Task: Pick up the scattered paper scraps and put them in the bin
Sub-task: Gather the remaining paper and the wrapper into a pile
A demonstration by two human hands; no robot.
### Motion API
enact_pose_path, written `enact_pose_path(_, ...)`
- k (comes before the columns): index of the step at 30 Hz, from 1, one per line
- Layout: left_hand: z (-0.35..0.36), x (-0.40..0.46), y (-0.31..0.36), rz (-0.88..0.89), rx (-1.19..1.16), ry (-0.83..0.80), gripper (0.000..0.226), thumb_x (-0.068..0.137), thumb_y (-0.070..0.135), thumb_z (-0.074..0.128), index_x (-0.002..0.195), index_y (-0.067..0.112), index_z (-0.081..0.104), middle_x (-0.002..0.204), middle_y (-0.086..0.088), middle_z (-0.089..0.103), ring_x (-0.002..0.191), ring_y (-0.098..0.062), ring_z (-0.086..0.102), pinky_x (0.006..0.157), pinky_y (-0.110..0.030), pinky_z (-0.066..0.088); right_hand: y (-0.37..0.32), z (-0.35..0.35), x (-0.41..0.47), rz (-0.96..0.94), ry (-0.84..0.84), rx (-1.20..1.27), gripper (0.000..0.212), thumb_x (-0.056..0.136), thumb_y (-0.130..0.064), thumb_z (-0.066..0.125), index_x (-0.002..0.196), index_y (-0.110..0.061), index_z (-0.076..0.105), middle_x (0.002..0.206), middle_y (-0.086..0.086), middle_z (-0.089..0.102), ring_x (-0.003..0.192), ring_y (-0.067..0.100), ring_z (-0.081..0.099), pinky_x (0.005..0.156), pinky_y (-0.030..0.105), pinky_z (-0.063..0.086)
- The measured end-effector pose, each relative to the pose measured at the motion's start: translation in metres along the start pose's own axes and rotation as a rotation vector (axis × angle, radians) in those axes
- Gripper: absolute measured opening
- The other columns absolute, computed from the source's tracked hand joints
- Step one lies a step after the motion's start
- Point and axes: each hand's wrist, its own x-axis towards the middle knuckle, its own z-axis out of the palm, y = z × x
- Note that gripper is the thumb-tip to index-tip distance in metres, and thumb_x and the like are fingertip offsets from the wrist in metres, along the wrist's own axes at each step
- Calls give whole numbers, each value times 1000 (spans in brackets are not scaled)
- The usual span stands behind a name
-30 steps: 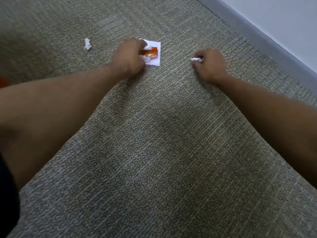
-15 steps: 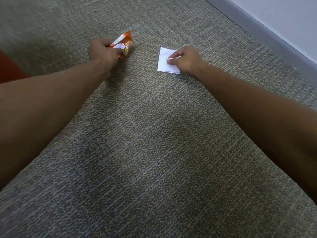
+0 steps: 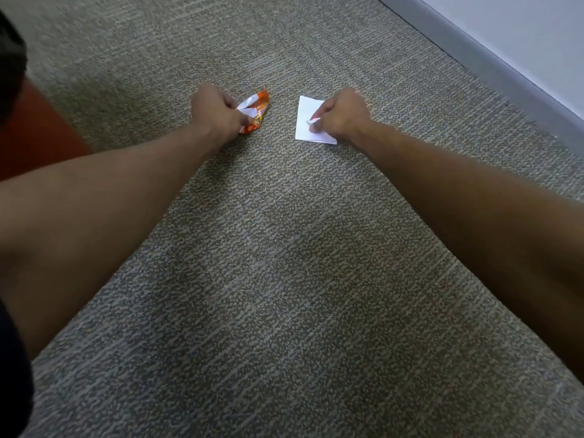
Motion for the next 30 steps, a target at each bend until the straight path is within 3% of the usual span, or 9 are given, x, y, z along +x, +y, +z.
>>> enact_pose_path(3,2,-9,0,-3,-4,13,24,70,28,86,76,10,72,71,-1,60,68,-12,52,54,-23,36,8,-4,2,-31,2,34,37,72,-25,85,106,-13,76,112,4,73,101,13,62,89,25,48)
enact_pose_path(8,3,-19,-3,-29,-43,6,27,68,22,87,60,19,61,57,10,51,55,-4,44,46,-20,30,22,-2,-3,-11,12,171,33,69,-19,87,99,-10,78,107,6,72,97,16,64,92,28,51)
enact_pose_path(12,-1,-33,2,-26,-87,49,20,69,22,86,69,17,67,64,1,58,54,-3,44,48,-23,31,20,-1,-13,-78,50,321,24,71,-16,85,93,-14,78,90,2,70,82,13,62,73,24,49)
enact_pose_path(17,-25,-48,24,56,-155,97,18,70,20,83,77,8,73,66,-2,58,61,-11,47,49,-24,32,-20,-26,-32,-227,177,480,19,75,-15,82,93,-16,77,87,0,71,71,4,59,63,15,44)
enact_pose_path(24,-107,-90,90,154,-282,270,13,73,23,79,68,16,69,61,0,61,56,-10,47,53,-26,36,-101,-88,-83,-436,259,608,25,82,-16,77,106,-10,75,100,-1,73,87,4,66,81,16,50)
enact_pose_path(27,-162,-116,116,235,-258,351,14,75,29,76,71,16,71,63,-4,67,57,-10,49,54,-26,39,-142,-115,-109,-542,259,621,26,82,-18,77,107,-11,75,100,-4,74,93,8,70,88,22,54)
enact_pose_path(30,-220,-140,136,301,-226,419,12,77,30,75,71,21,68,58,8,62,51,2,49,54,-20,41,-186,-138,-133,-638,217,606,26,81,-21,77,106,-16,76,101,-7,75,101,16,70,94,33,55)
